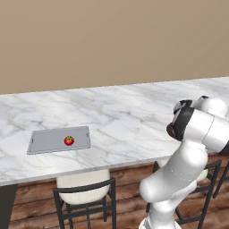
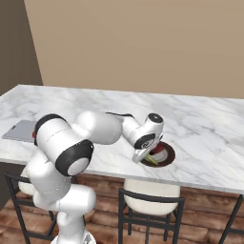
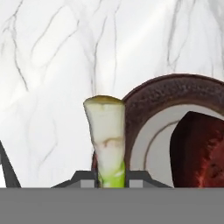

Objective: Create a steak meal by picking up the steak and asparagus from the tray and placing them on the plate. Leave the tomato on the tray.

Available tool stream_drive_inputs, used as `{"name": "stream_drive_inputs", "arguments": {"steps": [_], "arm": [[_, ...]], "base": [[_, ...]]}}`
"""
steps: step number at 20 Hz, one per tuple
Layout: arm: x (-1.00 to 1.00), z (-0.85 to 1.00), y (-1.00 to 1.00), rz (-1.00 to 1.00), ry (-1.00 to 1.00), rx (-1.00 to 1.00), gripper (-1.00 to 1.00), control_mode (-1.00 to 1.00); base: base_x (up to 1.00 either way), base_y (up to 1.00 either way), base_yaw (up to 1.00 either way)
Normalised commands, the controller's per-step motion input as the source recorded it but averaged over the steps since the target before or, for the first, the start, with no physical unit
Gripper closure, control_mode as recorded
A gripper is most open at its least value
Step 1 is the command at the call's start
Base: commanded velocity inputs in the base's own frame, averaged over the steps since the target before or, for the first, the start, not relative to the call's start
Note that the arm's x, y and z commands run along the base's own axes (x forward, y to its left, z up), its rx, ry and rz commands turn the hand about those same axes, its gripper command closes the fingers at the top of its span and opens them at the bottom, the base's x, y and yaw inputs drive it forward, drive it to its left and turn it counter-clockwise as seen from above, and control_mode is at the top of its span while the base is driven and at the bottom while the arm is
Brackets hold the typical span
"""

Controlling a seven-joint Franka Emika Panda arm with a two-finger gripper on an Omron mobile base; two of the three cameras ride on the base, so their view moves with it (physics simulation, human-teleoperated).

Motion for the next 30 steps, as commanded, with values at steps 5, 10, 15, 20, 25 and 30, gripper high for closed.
{"name": "stream_drive_inputs", "arguments": {"steps": [5,10,15,20,25,30], "arm": [[0.28,-0.25,-0.19,0.14,0.03,0.0,1.0,-1.0],[0.3,-0.22,-0.16,0.14,0.0,0.0,1.0,-1.0],[0.19,-0.19,-0.07,0.13,0.0,0.0,-1.0,-1.0],[-0.06,-0.02,0.0,0.09,-0.03,-0.02,-1.0,-1.0],[-0.13,0.0,0.02,0.03,-0.05,-0.05,-1.0,-1.0],[-0.32,0.36,0.23,0.0,-0.05,-0.09,-1.0,-1.0]], "base": [[0.0,0.0,0.0],[0.0,0.0,0.0],[0.0,0.0,0.0],[0.0,0.0,0.0],[0.0,0.0,0.0],[0.0,0.0,0.0]]}}
